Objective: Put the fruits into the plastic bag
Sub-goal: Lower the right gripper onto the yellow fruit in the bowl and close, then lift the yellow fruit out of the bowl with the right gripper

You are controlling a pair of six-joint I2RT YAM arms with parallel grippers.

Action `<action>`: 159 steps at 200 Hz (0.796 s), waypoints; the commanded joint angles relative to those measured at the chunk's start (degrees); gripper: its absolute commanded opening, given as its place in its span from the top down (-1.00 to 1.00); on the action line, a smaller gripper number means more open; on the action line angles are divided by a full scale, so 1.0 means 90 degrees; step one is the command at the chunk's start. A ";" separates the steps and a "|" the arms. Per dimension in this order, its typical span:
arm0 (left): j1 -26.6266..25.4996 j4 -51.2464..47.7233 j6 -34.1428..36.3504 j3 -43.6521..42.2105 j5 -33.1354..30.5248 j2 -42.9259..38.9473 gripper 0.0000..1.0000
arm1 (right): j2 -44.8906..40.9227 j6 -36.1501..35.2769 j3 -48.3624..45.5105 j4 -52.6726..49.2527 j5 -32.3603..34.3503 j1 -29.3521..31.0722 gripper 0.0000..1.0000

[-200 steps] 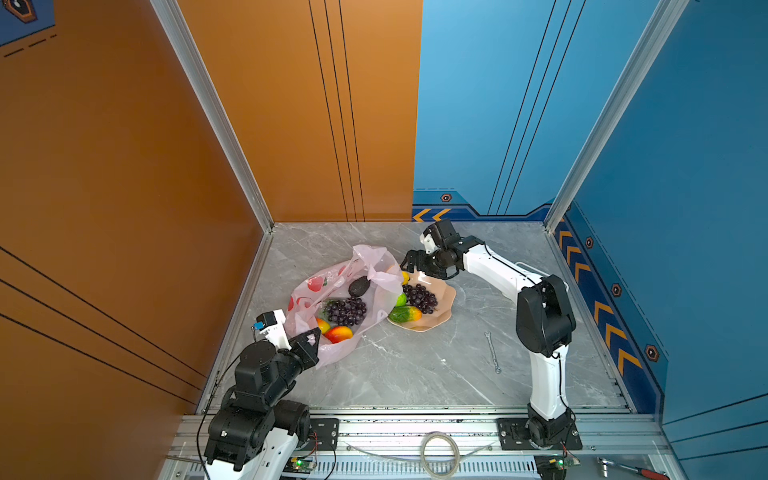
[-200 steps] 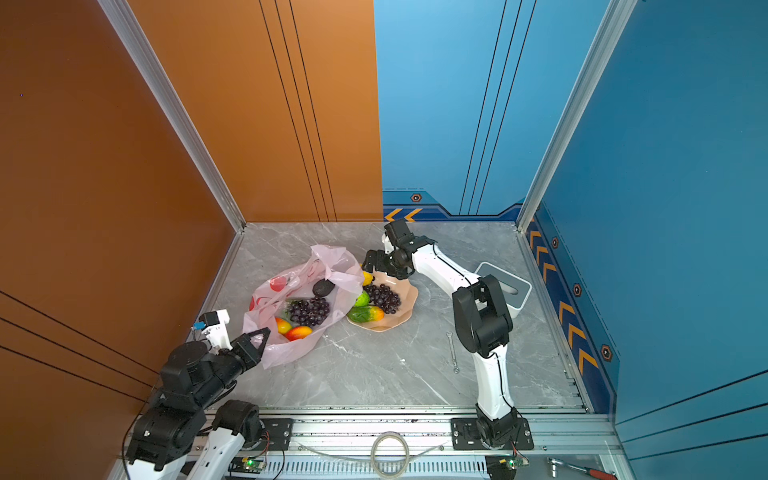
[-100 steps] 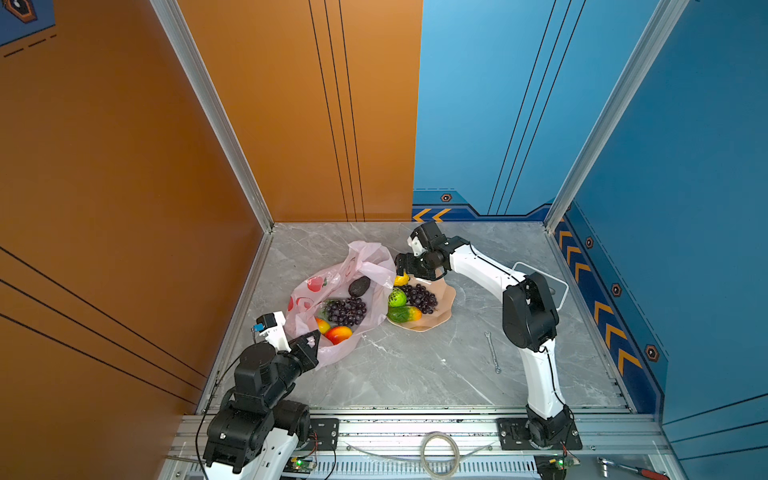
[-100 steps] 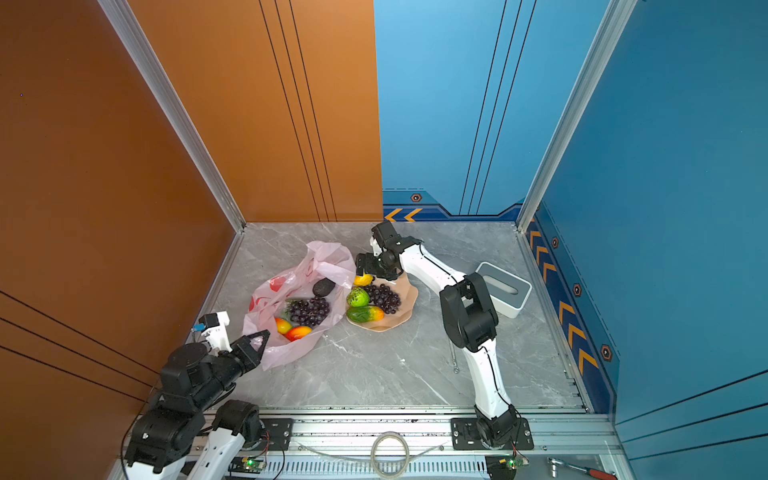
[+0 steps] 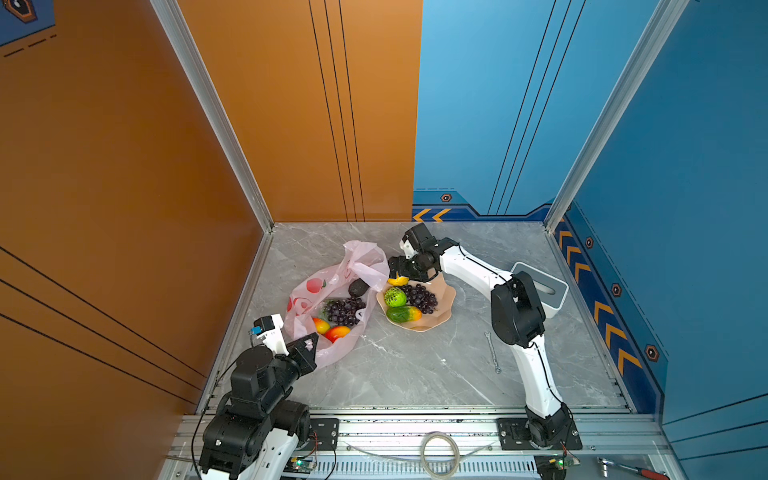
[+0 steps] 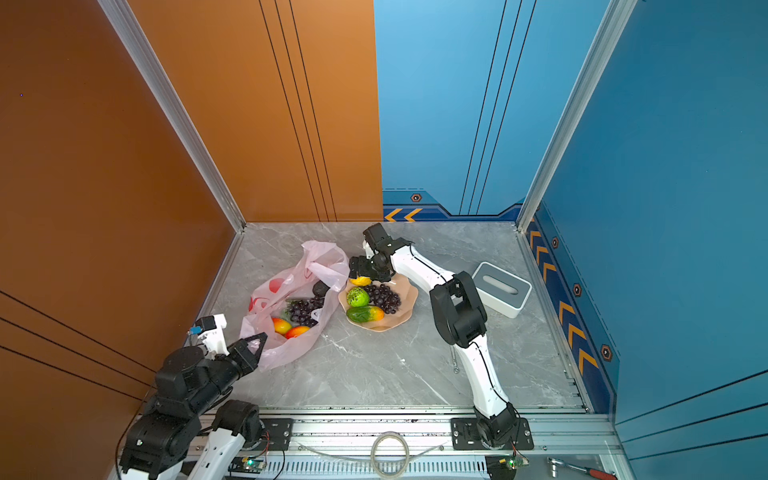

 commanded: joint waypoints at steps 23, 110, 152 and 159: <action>0.0049 -0.0100 0.0151 0.0162 -0.0132 -0.0097 1.00 | -0.0068 0.0001 0.0077 -0.0187 0.0264 -0.0018 -0.51; 0.0058 0.0073 0.0025 0.0070 -0.0009 -0.0098 1.00 | -0.1037 -0.0099 -0.0573 -0.0173 0.0555 -0.0134 -0.38; 0.0051 0.0254 -0.0101 -0.0028 0.0091 -0.0087 1.00 | -0.1754 -0.0122 -0.1147 -0.0173 0.0505 -0.0275 -0.38; 0.0053 0.0268 -0.0120 -0.0043 0.0106 -0.0097 1.00 | -0.1886 -0.0123 -0.1256 -0.0173 0.0495 -0.0302 -0.38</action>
